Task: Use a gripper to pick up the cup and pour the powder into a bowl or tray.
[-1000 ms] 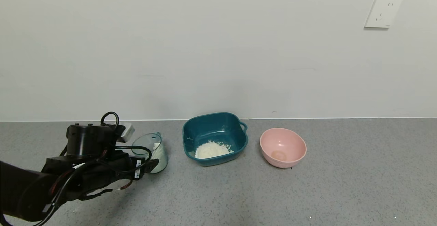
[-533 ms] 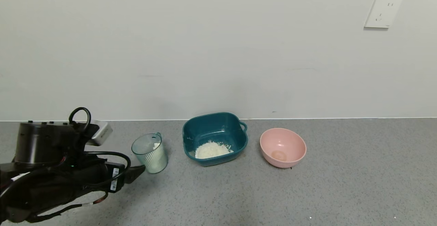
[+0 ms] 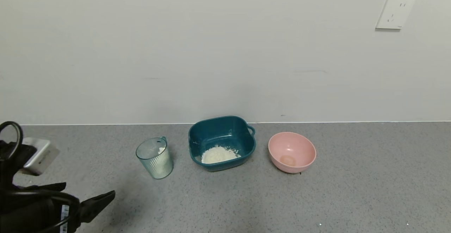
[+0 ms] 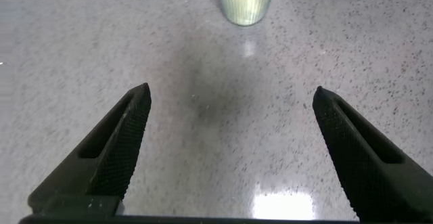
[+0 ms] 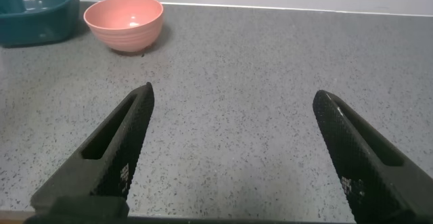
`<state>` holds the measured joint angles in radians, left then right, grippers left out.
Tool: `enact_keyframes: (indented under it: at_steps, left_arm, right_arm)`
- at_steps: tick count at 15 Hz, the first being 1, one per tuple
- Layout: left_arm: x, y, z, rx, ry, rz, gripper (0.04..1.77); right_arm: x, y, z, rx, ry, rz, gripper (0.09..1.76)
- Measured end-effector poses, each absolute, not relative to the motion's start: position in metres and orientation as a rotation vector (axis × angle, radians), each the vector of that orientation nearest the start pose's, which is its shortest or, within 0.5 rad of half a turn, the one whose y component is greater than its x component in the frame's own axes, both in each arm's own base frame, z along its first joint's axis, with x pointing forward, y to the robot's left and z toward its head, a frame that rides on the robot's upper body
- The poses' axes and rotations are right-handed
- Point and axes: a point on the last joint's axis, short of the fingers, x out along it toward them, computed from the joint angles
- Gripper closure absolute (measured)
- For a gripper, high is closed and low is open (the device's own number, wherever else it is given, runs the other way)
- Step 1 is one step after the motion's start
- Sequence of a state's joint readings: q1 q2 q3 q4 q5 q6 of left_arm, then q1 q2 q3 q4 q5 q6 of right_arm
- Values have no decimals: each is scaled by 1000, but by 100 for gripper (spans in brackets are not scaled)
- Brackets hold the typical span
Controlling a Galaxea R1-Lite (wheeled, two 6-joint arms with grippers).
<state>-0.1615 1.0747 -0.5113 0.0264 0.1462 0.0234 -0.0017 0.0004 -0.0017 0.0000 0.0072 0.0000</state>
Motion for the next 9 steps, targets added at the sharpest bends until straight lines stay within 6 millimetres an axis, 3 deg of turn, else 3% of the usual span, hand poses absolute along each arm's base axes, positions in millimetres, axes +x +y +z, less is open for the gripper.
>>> enact_keyframes:
  at_steps: [9]
  left_arm:
    - [42, -1, 169, 118, 526, 88, 9]
  right_arm:
    - [-23, 0, 76, 0, -1, 6, 14]
